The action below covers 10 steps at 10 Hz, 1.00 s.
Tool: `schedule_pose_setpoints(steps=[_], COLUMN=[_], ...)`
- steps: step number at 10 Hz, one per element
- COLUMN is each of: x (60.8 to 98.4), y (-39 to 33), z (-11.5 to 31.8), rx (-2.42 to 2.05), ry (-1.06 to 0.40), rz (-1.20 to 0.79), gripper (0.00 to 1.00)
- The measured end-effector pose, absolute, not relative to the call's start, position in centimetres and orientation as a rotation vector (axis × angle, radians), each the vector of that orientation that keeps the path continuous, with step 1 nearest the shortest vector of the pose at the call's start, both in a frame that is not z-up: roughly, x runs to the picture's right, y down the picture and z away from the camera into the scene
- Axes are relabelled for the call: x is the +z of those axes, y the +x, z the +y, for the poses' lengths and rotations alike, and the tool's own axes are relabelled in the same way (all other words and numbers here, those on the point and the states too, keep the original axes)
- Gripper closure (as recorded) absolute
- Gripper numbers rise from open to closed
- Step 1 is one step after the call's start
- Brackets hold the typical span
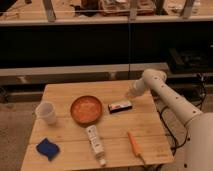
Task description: Push the eraser across the table
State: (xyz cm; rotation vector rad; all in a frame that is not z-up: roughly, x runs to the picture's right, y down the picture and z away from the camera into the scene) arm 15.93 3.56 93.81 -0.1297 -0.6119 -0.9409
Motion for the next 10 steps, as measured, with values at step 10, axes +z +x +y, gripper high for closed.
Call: schedule_pose_setpoints(steps=[10], x=[95.1], y=[10.8], z=[3.2], rx=[-1.383], ry=[-0.143], rz=[-0.683], gripper=[0.85])
